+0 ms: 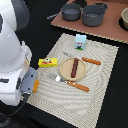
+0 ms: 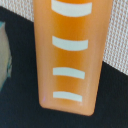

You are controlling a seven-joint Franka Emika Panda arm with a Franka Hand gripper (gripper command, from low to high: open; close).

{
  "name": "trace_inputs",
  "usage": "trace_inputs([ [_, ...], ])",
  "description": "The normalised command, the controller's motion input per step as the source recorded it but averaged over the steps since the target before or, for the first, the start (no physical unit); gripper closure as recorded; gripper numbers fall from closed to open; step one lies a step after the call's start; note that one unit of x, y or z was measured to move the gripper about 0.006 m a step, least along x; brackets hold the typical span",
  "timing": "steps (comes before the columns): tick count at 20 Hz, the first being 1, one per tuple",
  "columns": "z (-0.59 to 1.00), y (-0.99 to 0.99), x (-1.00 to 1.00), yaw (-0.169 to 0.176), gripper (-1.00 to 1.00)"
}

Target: Interact with the objects in diverse but meaningful ways.

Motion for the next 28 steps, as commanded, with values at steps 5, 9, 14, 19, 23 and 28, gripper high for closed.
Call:
trace_inputs([
  [5, 0.67, 0.96, -0.02, 0.006, -1.0],
  [9, 0.25, 0.95, 0.0, 0.006, -1.0],
  [14, -0.07, 0.82, 0.06, 0.009, -1.0],
  [19, -0.23, 0.19, 0.04, -0.006, -1.0],
  [23, -0.22, 0.02, -0.19, -0.09, -1.0],
  [28, -0.16, 0.06, -0.27, -0.13, -1.0],
])
